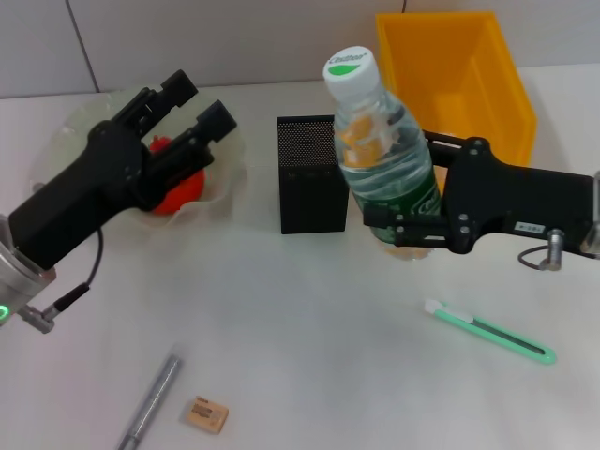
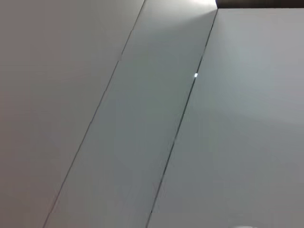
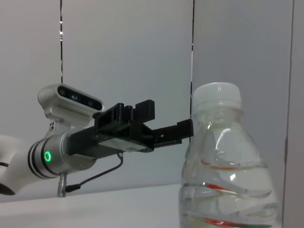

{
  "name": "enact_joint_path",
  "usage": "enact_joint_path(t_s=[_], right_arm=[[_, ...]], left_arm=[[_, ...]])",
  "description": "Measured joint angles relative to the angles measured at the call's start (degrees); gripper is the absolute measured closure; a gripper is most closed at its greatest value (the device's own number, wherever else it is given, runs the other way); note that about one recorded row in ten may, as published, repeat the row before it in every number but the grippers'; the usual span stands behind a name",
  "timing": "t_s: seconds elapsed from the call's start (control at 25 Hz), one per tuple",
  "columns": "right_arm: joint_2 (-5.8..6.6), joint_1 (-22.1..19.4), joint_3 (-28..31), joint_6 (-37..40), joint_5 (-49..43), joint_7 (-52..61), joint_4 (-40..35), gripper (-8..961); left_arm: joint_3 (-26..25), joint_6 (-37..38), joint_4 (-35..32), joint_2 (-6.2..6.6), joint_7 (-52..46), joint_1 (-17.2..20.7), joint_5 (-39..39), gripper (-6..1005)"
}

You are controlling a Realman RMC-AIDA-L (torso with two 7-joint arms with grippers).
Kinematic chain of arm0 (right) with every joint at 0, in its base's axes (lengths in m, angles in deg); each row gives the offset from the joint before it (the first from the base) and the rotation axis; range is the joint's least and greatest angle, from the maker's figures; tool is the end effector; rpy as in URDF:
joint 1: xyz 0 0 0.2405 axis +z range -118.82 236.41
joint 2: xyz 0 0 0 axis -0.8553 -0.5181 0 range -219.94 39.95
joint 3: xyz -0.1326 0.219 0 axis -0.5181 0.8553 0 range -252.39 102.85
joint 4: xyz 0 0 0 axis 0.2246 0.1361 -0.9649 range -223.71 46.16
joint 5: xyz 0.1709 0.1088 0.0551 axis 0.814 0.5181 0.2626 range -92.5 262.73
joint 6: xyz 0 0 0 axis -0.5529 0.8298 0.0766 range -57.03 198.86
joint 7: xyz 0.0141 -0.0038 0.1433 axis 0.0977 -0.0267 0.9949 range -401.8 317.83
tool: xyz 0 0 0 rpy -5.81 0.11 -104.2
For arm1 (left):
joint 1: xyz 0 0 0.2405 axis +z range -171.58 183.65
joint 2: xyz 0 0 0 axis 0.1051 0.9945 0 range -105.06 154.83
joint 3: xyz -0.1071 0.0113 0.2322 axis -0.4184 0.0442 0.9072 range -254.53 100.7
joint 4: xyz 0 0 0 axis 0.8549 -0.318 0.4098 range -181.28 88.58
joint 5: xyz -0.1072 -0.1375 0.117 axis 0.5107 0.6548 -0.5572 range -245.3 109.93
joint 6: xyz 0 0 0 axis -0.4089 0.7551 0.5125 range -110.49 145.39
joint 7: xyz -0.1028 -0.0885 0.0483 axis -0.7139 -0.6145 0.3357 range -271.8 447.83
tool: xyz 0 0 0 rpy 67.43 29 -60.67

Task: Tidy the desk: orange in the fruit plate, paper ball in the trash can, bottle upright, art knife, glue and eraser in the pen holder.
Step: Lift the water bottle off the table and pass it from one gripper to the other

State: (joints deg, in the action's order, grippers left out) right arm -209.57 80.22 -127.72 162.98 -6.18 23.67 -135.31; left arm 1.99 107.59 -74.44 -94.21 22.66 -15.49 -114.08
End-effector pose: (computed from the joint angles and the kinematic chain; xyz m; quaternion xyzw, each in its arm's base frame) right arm 0.2366 0.3116 0.0203 -0.9233 0.0564 0.3321 0.1848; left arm -0.2159 0.3032 -0.0092 -0.8002 -0.1989 -0.5424 0.1609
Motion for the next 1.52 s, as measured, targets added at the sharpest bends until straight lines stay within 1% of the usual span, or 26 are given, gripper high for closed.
enact_joint_path(t_s=[0.04,0.08,0.16,0.24,0.28,0.32,0.48,0.8,1.12,1.36,1.52], right_arm=[[0.01,0.39,0.02,-0.21,0.02,-0.39,0.82,192],[0.02,0.77,0.02,-0.58,0.04,-0.83,1.63,192],[-0.02,1.44,0.01,-1.21,0.09,-1.57,2.96,192],[-0.03,2.63,-0.02,-1.56,0.15,-2.66,5.3,192],[-0.03,2.63,-0.02,-1.56,0.15,-2.66,5.3,193],[0.02,3.0,-0.01,-1.8,0.16,-2.85,5.97,193],[-0.04,3.39,-0.09,-2.63,0.16,-3.43,6.8,193],[-0.07,4.02,-1.56,-2.85,0.37,-3.92,7.47,192],[-0.06,4.99,-2.92,-2.93,0.83,-4.3,8.44,193],[-0.1,5.78,-3.11,-2.97,0.87,-4.92,9.71,193],[-0.13,5.84,-3.29,-2.97,0.87,-4.93,9.73,193]], left_arm=[[0.0,0.0,0.0,0.0,0.0,0.0,0.0,154],[1.56,0.02,0.33,0.0,0.2,-0.46,1.08,154],[2.25,0.02,0.44,0.0,0.44,-0.57,1.63,154],[4.54,0.03,0.68,0.0,1.38,-0.69,3.59,154],[4.54,0.03,0.68,0.0,1.38,-0.69,3.59,154],[6.91,0.03,1.22,0.0,2.32,-0.81,6.19,154],[8.55,0.03,1.75,0.0,2.88,-0.94,7.95,155],[10.39,-0.39,1.95,-0.02,2.9,-1.25,8.64,155],[16.15,-1.91,2.08,-0.08,2.95,-1.77,12.45,155],[17.84,-3.09,2.08,-0.09,3.04,-2.05,13.87,154],[19.9,-4.04,2.08,-0.09,3.47,-2.25,16.76,154]])
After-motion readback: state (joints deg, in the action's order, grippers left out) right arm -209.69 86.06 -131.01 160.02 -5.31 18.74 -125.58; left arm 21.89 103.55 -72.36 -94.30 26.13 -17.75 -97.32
